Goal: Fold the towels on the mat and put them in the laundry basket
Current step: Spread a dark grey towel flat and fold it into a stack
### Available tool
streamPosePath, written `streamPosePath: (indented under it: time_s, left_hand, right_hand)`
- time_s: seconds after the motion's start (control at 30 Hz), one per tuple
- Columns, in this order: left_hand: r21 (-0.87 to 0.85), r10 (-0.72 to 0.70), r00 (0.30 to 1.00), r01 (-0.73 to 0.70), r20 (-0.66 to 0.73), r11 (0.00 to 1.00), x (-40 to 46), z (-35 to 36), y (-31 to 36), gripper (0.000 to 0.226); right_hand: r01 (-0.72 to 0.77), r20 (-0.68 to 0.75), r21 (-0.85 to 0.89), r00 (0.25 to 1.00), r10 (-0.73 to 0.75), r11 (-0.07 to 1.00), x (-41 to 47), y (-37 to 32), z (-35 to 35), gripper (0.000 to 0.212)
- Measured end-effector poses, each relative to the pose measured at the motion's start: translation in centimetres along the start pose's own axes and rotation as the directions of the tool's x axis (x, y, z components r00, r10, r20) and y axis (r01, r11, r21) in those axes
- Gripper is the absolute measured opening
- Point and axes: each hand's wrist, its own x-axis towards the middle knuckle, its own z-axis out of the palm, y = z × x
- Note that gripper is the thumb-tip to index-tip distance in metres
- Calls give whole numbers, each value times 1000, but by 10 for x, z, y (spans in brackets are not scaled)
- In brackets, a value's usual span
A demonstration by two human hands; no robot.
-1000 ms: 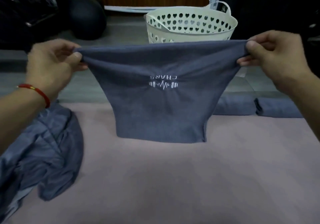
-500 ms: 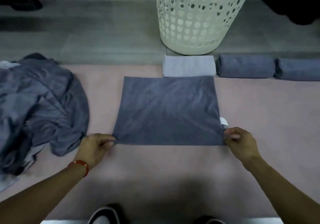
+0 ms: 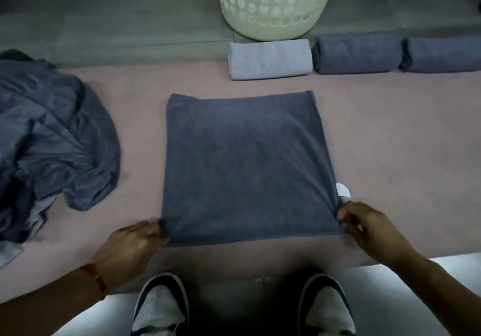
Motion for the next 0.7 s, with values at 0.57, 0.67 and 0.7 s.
streamPosePath:
  time_s: [0.57,0.67,0.7]
  left_hand:
    - [-261,-710,704,689,20,676,265,-83,-130,50]
    - [-308,-766,643,731,13,609,287,-75,-133,37]
    - [-310,-781,625,741,-8,596,291,-73,-134,32]
  right_hand:
    - [-103,-152,-69,984,92,992,281,-67,-105,40]
    - [-105,-154,-129,984,85,986,299,-68,-95,32]
    - [-107,-195,-119,977,83,987,301,-67,-93,28]
